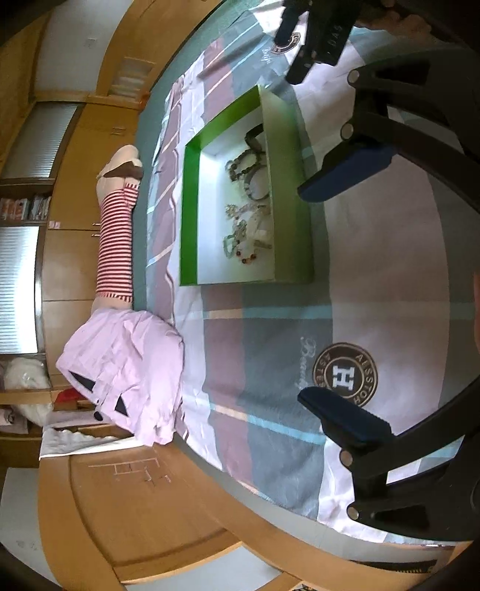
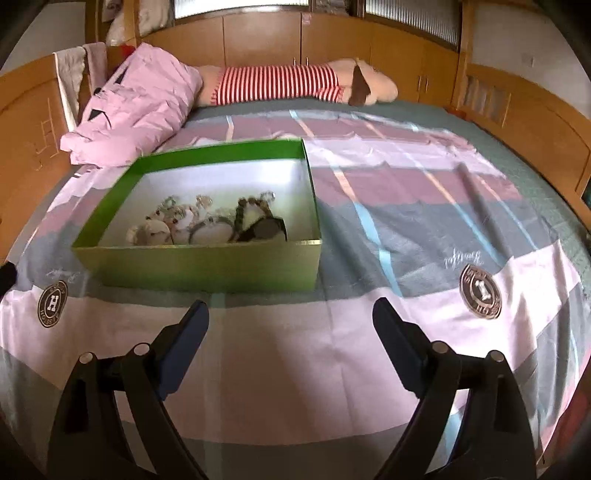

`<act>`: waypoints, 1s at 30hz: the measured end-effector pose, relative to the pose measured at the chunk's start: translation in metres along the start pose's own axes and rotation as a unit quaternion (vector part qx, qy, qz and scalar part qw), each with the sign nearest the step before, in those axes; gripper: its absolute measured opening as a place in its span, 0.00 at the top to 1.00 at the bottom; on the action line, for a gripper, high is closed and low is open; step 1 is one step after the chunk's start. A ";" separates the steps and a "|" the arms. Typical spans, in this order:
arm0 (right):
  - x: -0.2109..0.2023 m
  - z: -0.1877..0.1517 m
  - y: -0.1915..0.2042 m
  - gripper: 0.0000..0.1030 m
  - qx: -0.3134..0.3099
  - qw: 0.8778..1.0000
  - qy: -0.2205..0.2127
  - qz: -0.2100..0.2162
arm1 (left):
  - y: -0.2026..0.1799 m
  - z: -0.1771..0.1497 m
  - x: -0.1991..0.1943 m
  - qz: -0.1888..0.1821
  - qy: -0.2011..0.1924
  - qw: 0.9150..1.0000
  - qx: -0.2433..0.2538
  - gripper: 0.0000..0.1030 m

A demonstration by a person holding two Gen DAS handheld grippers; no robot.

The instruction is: Organize jewelry

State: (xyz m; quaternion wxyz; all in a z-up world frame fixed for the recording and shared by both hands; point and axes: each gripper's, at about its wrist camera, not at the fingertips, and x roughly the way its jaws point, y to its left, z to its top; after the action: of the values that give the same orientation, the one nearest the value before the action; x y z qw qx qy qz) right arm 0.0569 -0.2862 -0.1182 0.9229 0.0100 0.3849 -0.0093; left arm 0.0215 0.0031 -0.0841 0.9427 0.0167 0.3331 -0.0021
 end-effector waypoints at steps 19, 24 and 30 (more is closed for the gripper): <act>-0.016 0.006 0.007 0.12 -0.004 0.999 -0.006 0.033 | -0.002 -0.004 0.013 0.020 0.016 1.000 0.006 0.02; -0.017 0.006 0.005 0.12 -0.004 0.999 -0.007 0.032 | 0.000 -0.003 0.011 0.015 0.015 1.000 -0.001 0.02; -0.017 0.006 0.007 0.12 -0.008 0.999 -0.004 0.033 | 0.002 -0.002 0.012 0.008 0.019 1.000 -0.009 0.02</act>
State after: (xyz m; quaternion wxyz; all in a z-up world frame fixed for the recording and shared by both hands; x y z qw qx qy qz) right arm 0.0489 -0.2794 -0.1018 0.9242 0.0154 0.3808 0.0240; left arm 0.0294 0.0051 -0.0935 0.9363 0.0110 0.3510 0.0085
